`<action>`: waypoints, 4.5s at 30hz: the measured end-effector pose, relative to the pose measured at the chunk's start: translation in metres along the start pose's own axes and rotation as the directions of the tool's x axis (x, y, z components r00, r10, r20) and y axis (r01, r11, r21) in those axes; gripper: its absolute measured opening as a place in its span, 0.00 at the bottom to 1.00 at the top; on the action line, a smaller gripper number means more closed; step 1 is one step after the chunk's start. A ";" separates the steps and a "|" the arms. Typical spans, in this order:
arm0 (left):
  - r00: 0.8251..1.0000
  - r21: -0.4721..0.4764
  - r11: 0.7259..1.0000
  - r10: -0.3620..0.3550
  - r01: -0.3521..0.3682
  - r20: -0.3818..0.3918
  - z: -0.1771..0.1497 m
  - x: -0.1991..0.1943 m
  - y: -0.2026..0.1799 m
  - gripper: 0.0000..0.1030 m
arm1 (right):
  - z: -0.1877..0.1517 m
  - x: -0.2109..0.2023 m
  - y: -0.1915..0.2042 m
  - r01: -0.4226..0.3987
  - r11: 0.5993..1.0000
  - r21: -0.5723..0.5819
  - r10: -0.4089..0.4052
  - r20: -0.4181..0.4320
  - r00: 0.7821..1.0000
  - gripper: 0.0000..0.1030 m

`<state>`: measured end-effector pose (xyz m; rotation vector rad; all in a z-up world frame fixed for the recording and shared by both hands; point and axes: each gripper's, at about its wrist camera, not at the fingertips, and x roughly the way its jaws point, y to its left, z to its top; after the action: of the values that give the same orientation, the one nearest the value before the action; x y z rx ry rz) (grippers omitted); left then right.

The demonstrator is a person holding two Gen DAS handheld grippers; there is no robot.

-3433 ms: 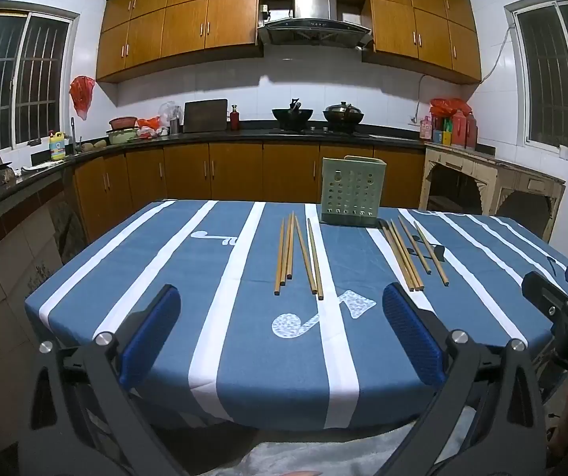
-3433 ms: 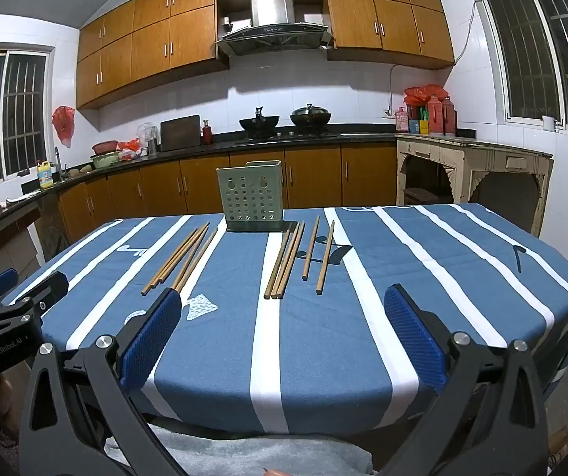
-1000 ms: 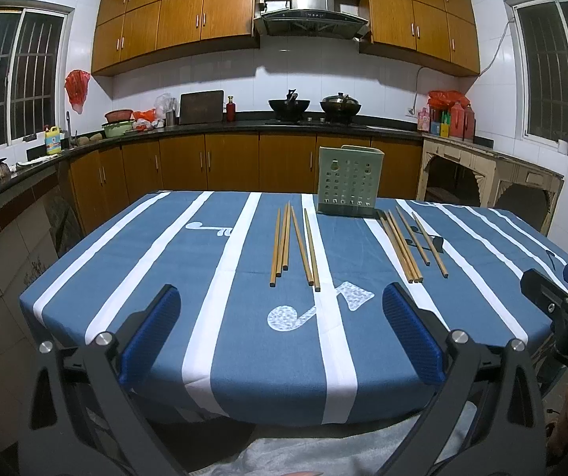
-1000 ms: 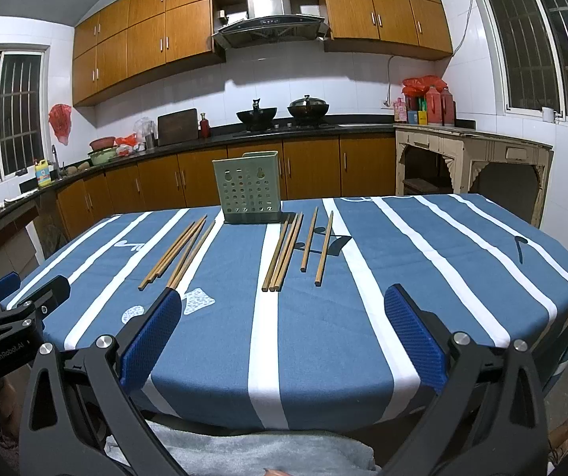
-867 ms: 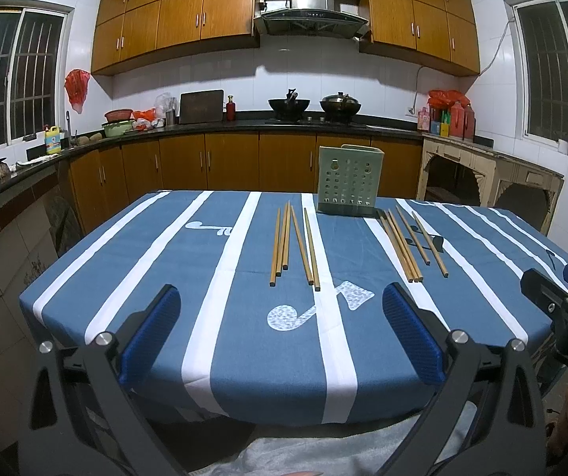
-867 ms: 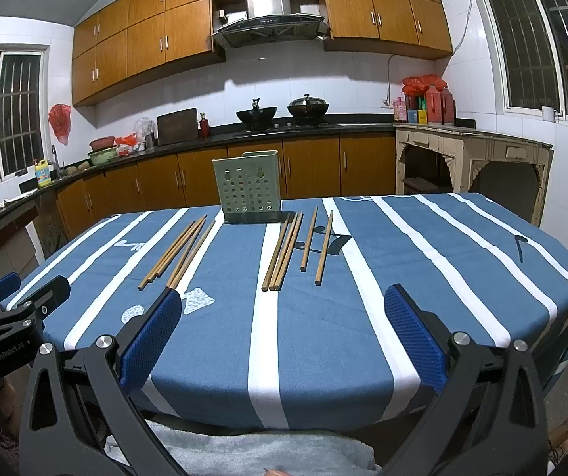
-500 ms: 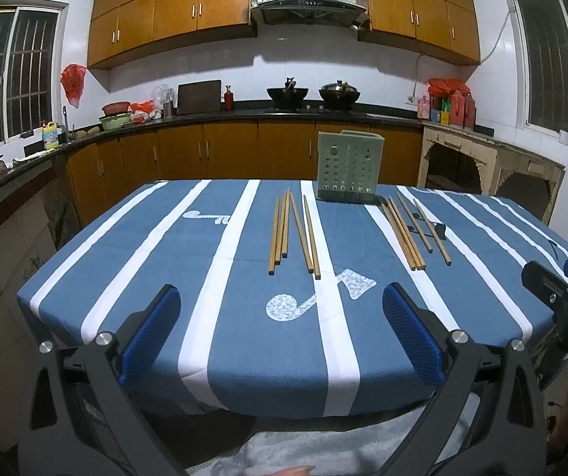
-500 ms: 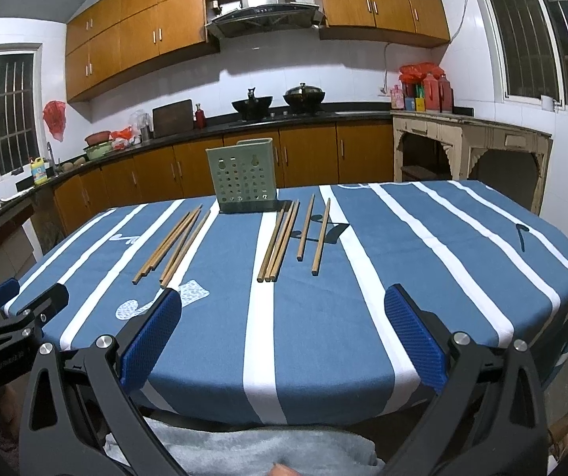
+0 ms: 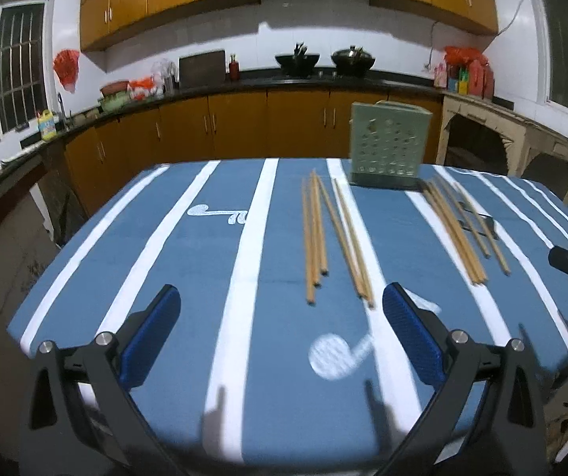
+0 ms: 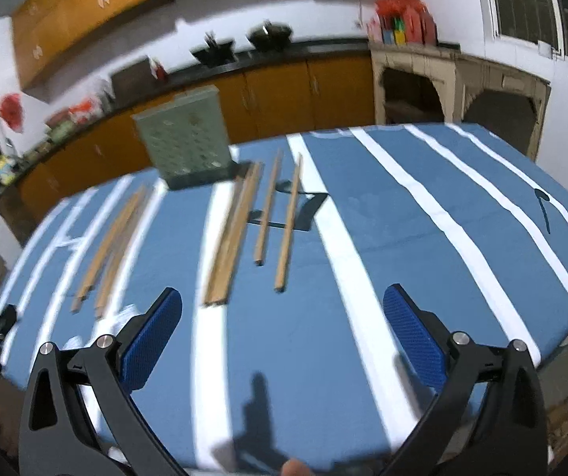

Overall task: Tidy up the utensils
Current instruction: 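Close the left gripper on one wooden chopstick while the right gripper grasps another, then lift the held chopsticks with both grippers toward the green holder, then lower both chopsticks into the green holder and open both grippers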

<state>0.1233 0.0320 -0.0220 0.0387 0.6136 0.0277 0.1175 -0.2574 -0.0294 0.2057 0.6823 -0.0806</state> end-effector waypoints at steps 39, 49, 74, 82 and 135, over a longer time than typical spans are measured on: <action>0.926 0.009 0.982 -0.177 0.190 -0.334 0.050 0.167 -0.005 0.14 | 0.035 0.109 0.006 0.090 0.995 -0.048 -0.097 -0.189 0.977 0.14; 0.942 -0.049 0.991 -0.131 0.122 -0.310 0.062 0.189 0.017 0.08 | 0.046 0.121 -0.016 0.099 0.995 -0.009 -0.099 -0.183 0.978 0.08; 0.952 -0.031 0.990 -0.142 0.138 -0.272 0.024 0.140 0.021 0.09 | 0.024 0.102 -0.025 0.077 0.997 0.023 -0.072 -0.152 0.986 0.08; 0.951 -0.028 0.989 -0.145 0.143 -0.273 0.028 0.133 0.028 0.07 | 0.031 0.076 -0.029 0.040 0.998 0.048 -0.037 -0.066 0.997 0.08; 0.913 -0.024 0.973 -0.208 0.231 0.352 0.254 -0.017 0.037 0.07 | 0.206 -0.055 -0.005 -0.172 0.985 0.009 0.153 0.417 0.896 0.07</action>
<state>0.2555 0.0612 0.1972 -0.0888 0.2587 -0.1753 0.2012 -0.3057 0.1605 0.2787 0.2357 0.0218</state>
